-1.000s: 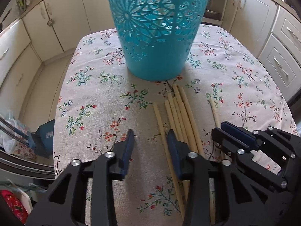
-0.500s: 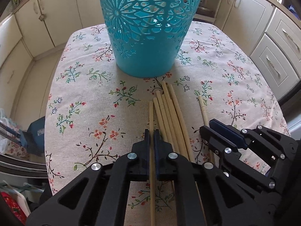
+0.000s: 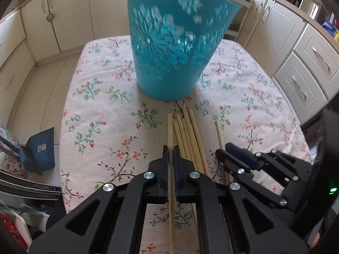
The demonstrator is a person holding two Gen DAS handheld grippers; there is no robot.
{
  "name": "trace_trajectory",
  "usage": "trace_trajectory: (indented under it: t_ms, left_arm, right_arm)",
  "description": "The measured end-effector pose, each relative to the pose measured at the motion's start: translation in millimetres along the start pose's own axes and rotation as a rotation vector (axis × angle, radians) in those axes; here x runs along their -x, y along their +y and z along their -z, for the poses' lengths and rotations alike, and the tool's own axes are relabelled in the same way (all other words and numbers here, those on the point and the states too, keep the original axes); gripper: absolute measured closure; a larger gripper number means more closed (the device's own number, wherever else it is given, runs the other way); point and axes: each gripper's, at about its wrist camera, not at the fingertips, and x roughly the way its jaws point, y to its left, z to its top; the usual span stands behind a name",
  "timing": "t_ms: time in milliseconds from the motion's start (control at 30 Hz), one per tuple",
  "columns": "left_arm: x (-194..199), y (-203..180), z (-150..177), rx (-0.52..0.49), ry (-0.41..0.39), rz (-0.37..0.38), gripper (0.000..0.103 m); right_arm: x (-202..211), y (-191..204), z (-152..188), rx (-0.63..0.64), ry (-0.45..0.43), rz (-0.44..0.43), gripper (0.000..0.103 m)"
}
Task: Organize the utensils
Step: 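Lift the stick with the left tool and release it into the basket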
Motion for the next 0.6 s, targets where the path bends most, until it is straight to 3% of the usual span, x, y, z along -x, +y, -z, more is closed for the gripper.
trace_trajectory:
  t_ms: [267, 433, 600]
  left_arm:
    - [51.6, 11.1, -21.3, 0.043, -0.11, 0.03, 0.099]
    - [106.2, 19.5, -51.6, 0.081, -0.263, 0.057, 0.099]
    - [156.2, 13.2, -91.1, 0.07, -0.454, 0.035, 0.099]
  right_arm:
    - [-1.2, 1.8, -1.9, 0.004, 0.001, -0.006, 0.087]
    - [-1.4, 0.2, -2.7, -0.006, 0.001, -0.018, 0.087]
    - [-1.7, -2.8, -2.9, -0.011, 0.001, -0.024, 0.087]
